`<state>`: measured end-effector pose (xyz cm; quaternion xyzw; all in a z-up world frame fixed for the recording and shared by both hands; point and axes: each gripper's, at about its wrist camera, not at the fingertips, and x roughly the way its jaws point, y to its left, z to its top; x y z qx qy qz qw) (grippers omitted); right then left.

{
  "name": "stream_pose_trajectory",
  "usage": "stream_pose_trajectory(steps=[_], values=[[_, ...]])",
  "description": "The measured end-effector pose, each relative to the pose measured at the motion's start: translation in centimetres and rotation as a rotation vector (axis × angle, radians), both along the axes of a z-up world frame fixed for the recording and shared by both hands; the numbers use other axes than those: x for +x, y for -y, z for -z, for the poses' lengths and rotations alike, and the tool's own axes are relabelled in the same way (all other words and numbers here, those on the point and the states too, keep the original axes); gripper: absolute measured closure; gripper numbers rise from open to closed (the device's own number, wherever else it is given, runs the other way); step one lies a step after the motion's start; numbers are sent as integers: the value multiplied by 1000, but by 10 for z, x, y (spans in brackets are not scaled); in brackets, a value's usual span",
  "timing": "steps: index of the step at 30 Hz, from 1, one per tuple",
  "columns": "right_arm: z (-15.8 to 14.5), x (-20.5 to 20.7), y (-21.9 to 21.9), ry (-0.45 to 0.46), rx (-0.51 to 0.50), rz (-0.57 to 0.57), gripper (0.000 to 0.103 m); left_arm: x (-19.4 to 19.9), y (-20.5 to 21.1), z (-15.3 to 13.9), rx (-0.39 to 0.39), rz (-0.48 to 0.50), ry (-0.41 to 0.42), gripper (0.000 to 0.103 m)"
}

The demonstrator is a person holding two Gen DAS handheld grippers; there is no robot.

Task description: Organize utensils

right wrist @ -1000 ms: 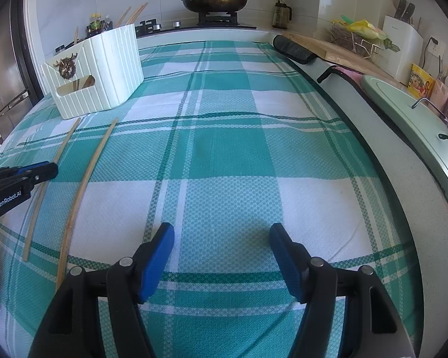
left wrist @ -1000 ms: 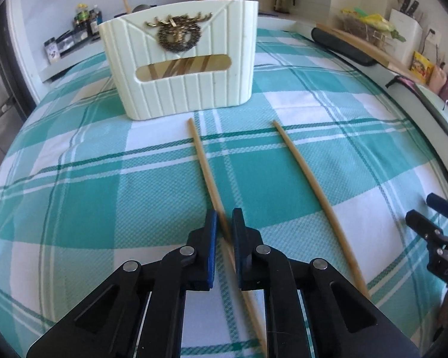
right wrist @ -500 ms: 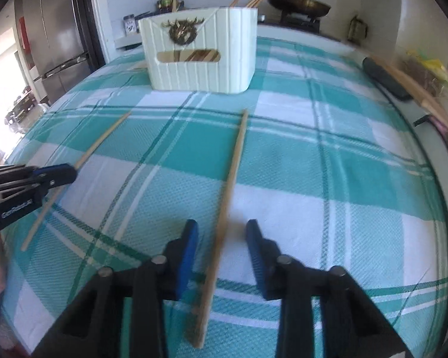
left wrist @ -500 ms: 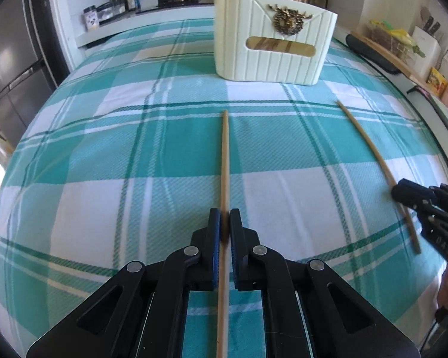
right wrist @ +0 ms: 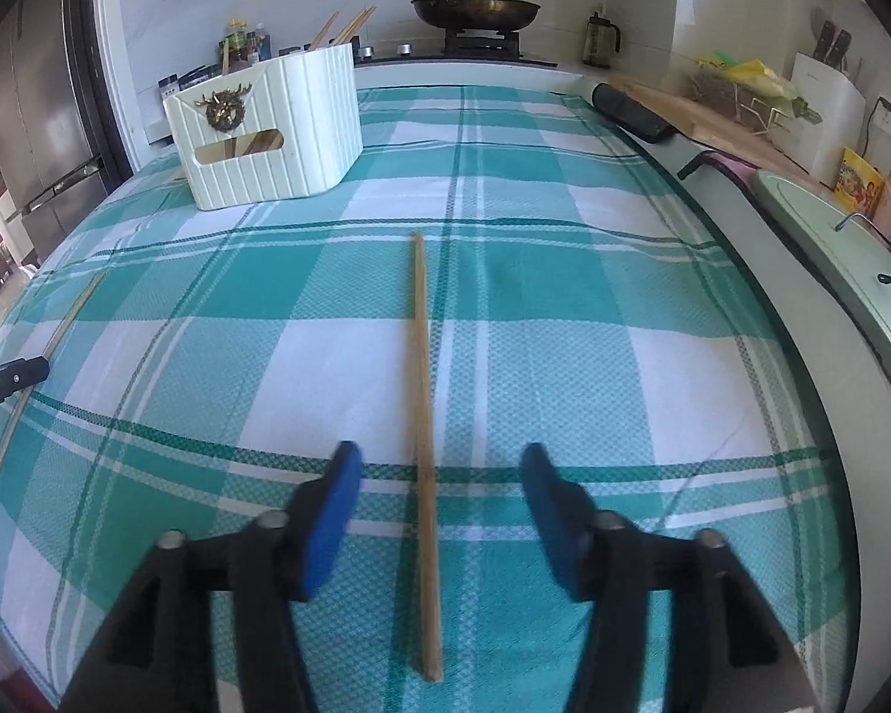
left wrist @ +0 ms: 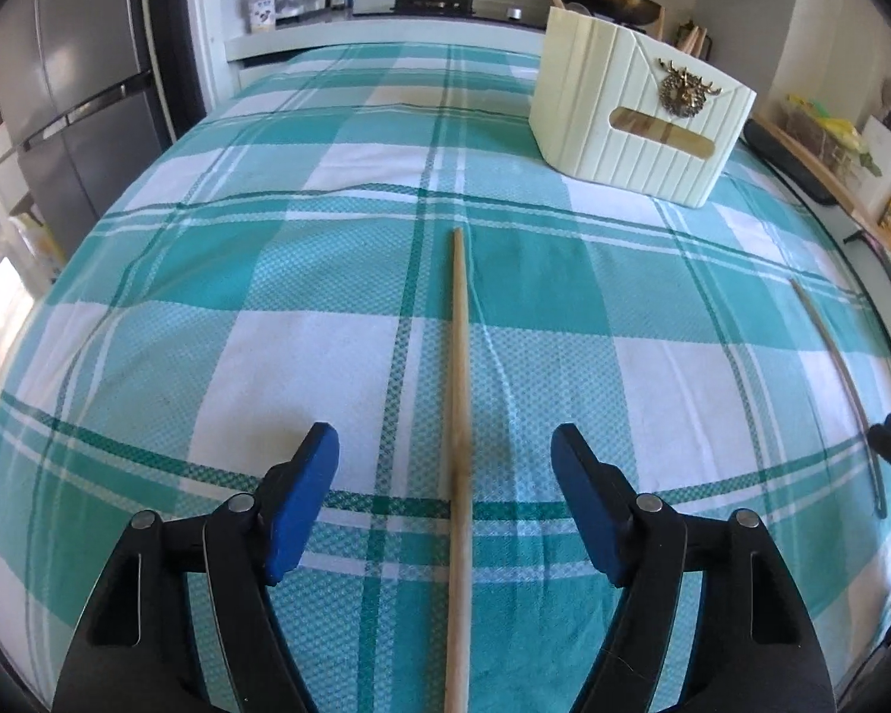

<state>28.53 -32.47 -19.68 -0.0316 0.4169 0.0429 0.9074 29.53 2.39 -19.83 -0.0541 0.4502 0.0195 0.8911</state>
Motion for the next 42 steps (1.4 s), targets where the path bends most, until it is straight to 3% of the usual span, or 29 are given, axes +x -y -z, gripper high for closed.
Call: stream_pose_trajectory(steps=[4,6,10,37,42], values=[[5,8,1,-39,-40,-37,39,5,5,5,57,28,-22,21],[11,12,2,-58,-41,-52,38,6,7,7,85,39,-22,12],[14,11,6,-24,-22,-52,31,10,0,11,78,11,-33,1],[15,12,7,-22,-21,-54,29,8,-1,11,79,13,-27,1],[13,12,8,-44,-19,-65,29,11,-6,6,51,123,-81,1]])
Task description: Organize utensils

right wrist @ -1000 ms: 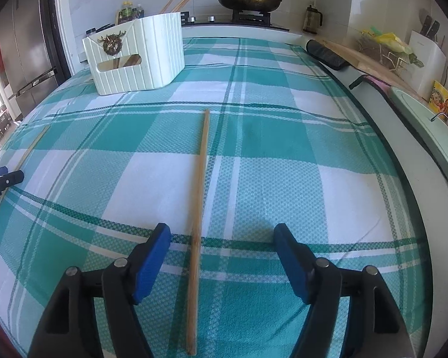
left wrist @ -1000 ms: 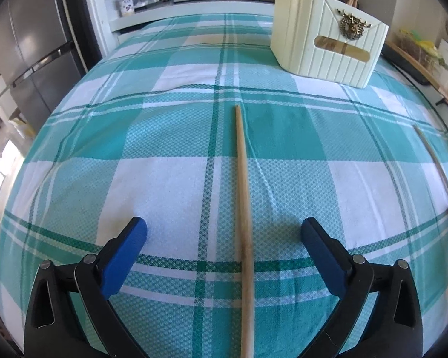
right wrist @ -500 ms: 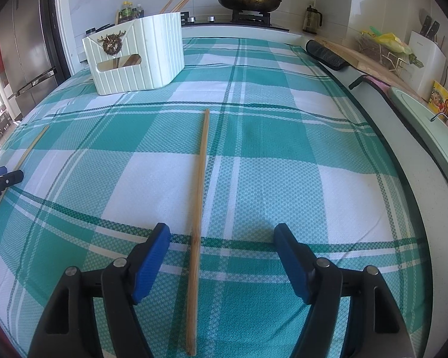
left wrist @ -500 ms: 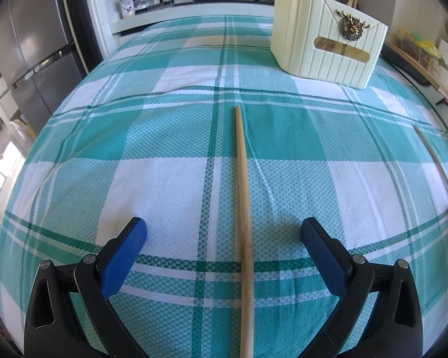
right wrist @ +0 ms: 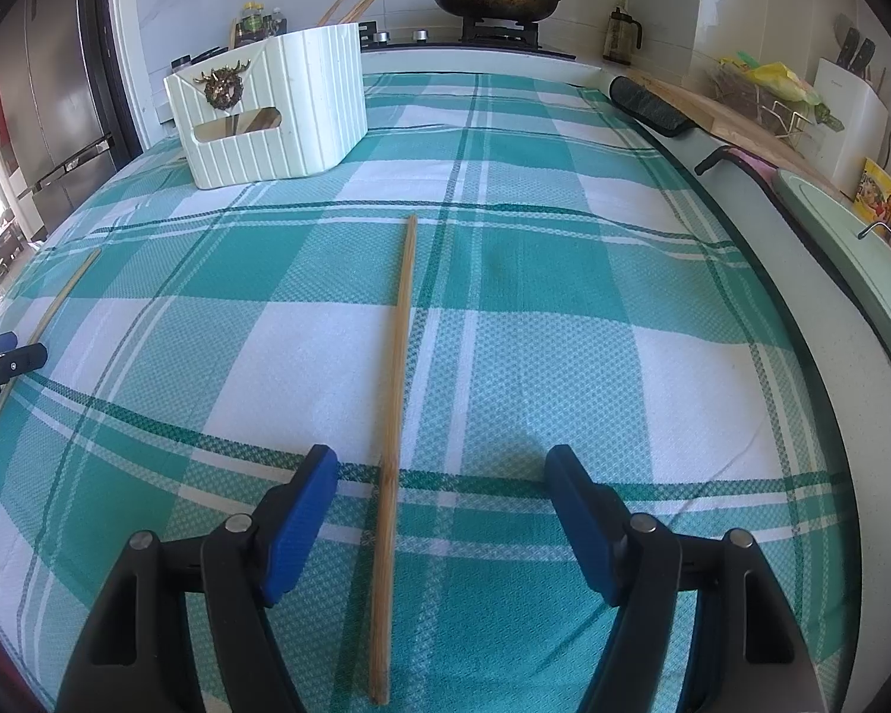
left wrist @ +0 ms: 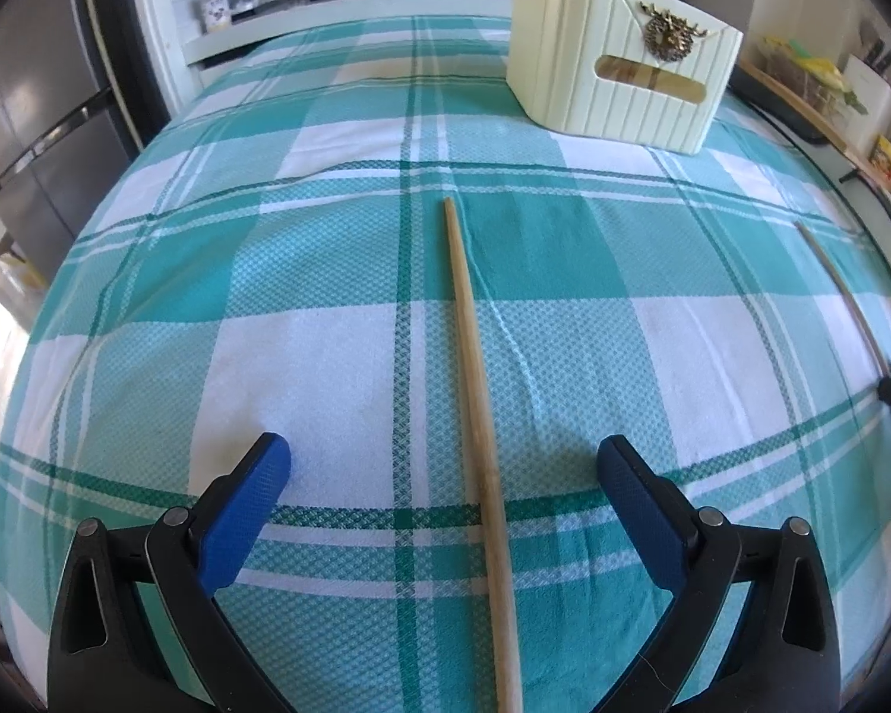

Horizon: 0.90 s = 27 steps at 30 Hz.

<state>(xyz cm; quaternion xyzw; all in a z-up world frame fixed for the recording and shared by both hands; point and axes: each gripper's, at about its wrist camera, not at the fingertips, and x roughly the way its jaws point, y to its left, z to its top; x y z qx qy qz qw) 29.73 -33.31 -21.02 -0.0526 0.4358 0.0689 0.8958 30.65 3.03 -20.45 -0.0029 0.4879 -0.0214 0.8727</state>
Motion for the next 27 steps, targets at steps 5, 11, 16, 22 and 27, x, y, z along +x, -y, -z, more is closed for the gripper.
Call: stream_pose_trajectory(steps=[5,11,16,22,27], values=[[-6,7,9,-132,7,-55,29,15,-6,-5,-38,84,-63,2],[-6,37,2,-191,-43,-120,29,49,3,-4,26,126,-101,13],[-7,76,-14,-198,-46,-136,37,78,6,-8,26,144,-147,32],[-12,132,-33,-217,-30,-99,79,103,7,-12,23,142,-165,88],[-19,148,-34,-222,21,-78,97,102,-5,-24,-82,100,-108,99]])
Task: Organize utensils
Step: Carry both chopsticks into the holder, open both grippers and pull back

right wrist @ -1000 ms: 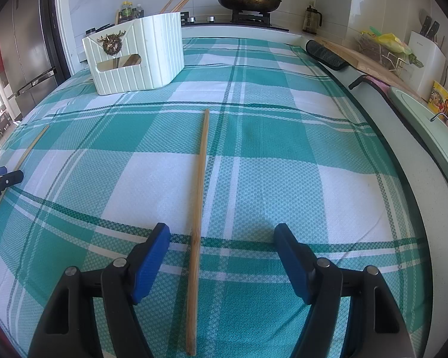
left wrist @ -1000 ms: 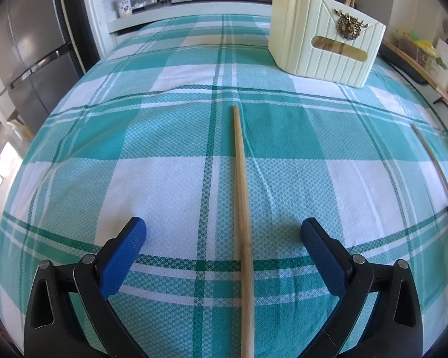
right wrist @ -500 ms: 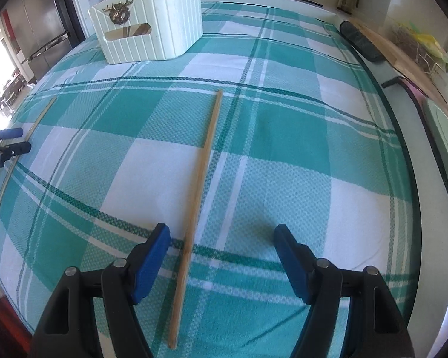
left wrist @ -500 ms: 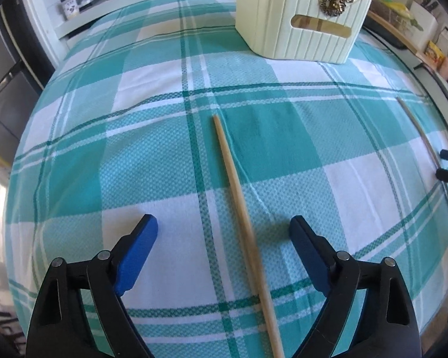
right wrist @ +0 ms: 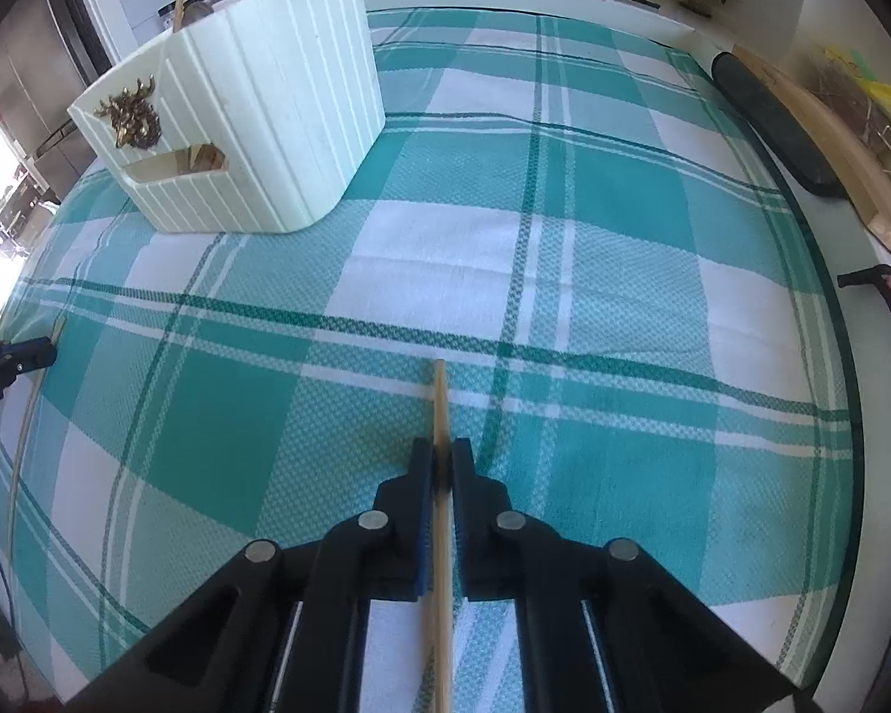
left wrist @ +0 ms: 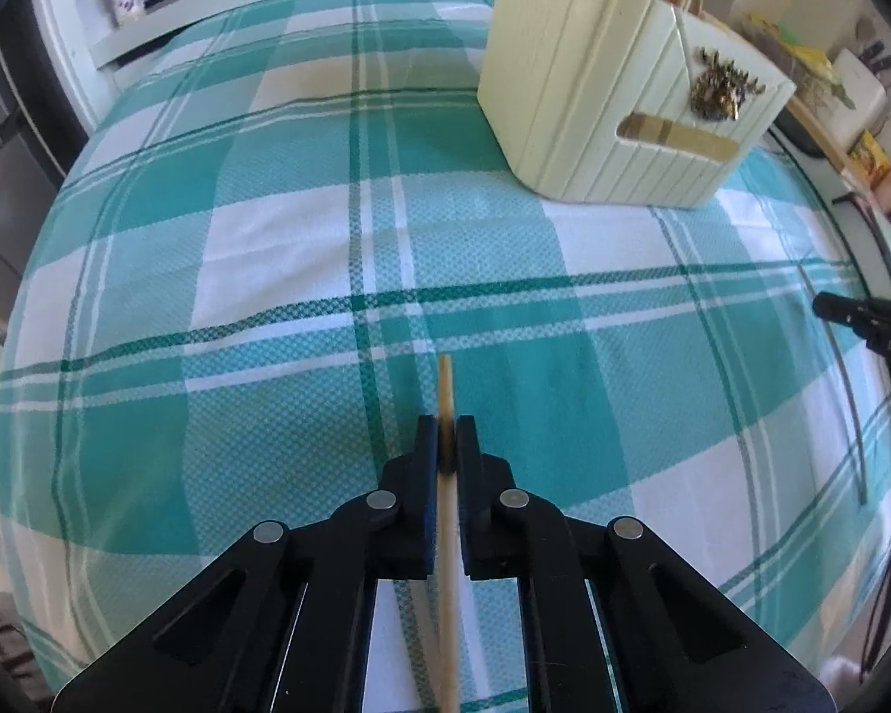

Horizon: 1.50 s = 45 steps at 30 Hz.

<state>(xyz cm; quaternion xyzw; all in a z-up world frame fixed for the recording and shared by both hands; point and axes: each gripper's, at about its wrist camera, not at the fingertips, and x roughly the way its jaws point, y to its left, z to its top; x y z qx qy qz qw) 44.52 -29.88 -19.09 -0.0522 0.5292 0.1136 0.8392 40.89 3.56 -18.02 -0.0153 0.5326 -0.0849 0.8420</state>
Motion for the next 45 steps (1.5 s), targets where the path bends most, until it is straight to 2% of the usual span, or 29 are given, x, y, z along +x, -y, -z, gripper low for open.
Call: stream_pose_trajectory(steps=[2,7,12,15,19,24,28,30,33,40,44,45], values=[[-17,-7,4,50,57,13,97,-7,-5,-18,-32,-12,57,99],[-85,-52,12,218,176,-11,97,-44,-16,-82,-127,-12,218,99],[-139,-96,12,335,210,-48,97,-77,-18,-134,-170,19,350,99],[-163,-108,10,407,223,-59,97,-82,-19,-163,-205,23,416,99],[-200,-106,0,538,226,-66,97,-70,-18,-210,-227,21,520,99],[-258,-68,-23,680,240,-85,97,-32,-13,-278,-244,-8,655,99],[-294,-32,-44,764,259,-104,97,6,7,-309,-198,-31,752,99],[-300,-15,-55,777,254,-107,97,28,17,-308,-185,-35,747,99],[-290,13,-70,751,238,-122,97,65,32,-289,-175,-31,681,99],[-215,90,-98,454,244,-160,97,128,59,-202,-149,-8,443,99],[-179,120,-109,336,263,-163,96,141,64,-167,-135,-1,373,98],[-172,125,-110,322,263,-157,94,141,64,-164,-129,-3,368,94]])
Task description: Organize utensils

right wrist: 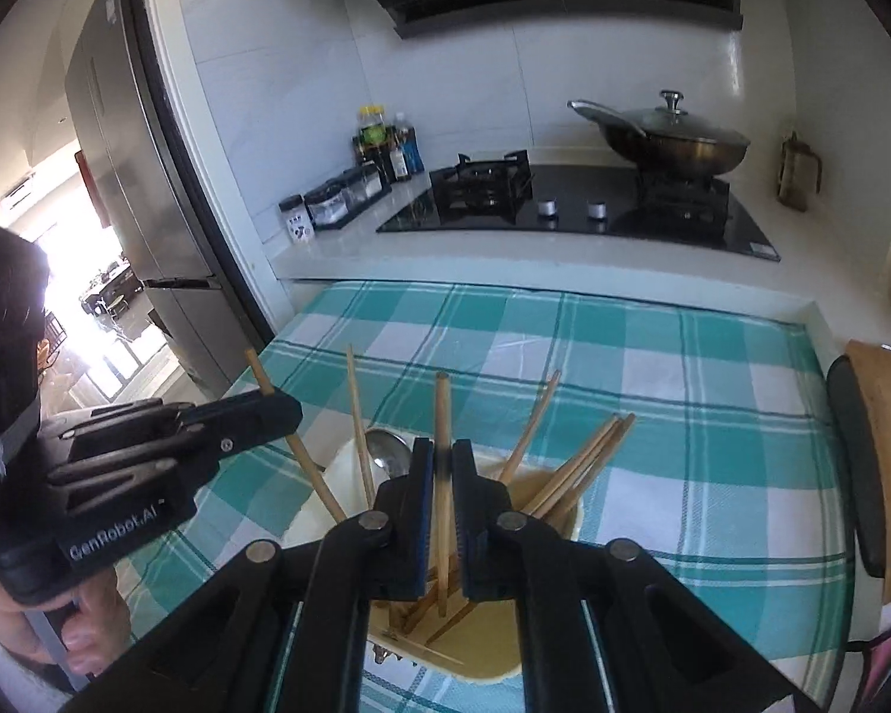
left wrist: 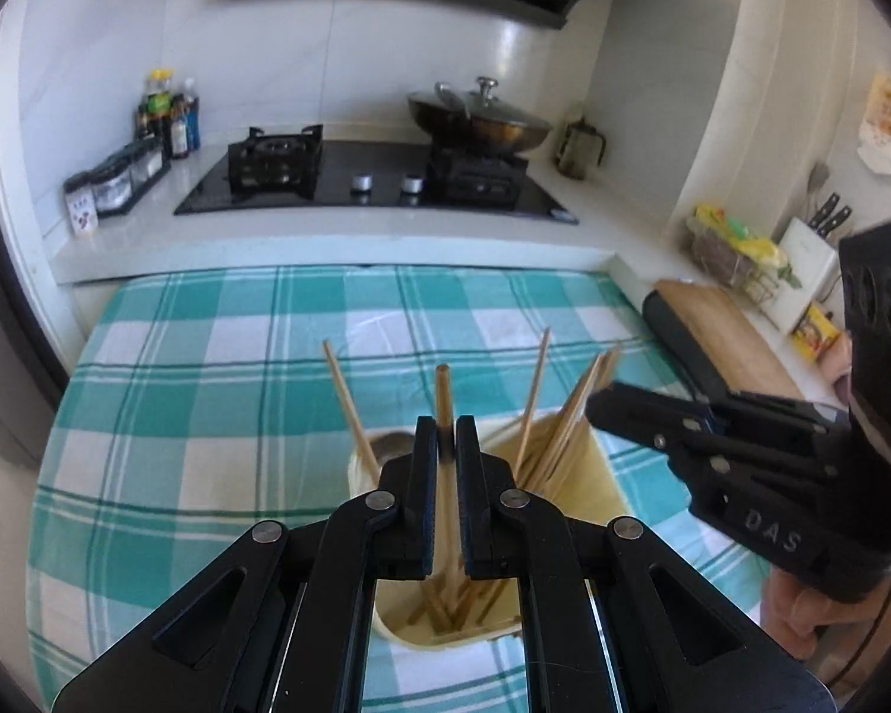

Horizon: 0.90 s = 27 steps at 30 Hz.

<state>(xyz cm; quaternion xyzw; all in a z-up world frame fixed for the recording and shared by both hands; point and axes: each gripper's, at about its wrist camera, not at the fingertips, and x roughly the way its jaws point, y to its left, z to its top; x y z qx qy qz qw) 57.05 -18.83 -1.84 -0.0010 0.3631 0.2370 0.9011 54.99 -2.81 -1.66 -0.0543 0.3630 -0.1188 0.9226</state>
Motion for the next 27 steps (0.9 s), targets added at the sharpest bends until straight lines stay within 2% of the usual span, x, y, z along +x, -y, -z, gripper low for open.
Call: stream_pose_trajectory(steps=[1,2,3,5,6,7,9,10,14,16,17,21,25,27], values=[[5,4,-1,-3,-2,4,93,-1,-1,2,1,2,-5,89],[8,6,-2,-3,-7,10,85,-3,-3,2,3,0,-7,72],[9,7,-2,-1,-3,15,65,-8,-6,0,12,-10,0,53],[3,2,2,32,27,32,49,-26,-11,-9,37,-28,50,35],[-4,-5,6,60,39,42,49,-37,-14,-16,45,-28,77,26],[-11,-9,8,78,40,47,49,-49,-16,-23,50,-30,99,23],[-32,-33,14,138,31,54,47,-78,-20,-35,49,-32,153,5],[-42,-43,16,169,25,57,45,-96,-21,-41,49,-39,185,1],[-76,-117,31,308,-15,109,19,-166,-23,-51,16,-78,287,0],[-82,-154,37,332,-20,132,17,-201,-21,-49,-22,-92,317,0],[-81,-174,40,342,-20,135,16,-213,-19,-47,-30,-103,309,0],[-63,-242,50,331,-32,209,0,-256,-10,-34,-24,-135,252,0],[-42,-293,58,302,-19,239,0,-286,6,-29,78,-152,230,0],[-39,-309,58,306,-41,259,0,-298,11,-31,97,-163,232,0]])
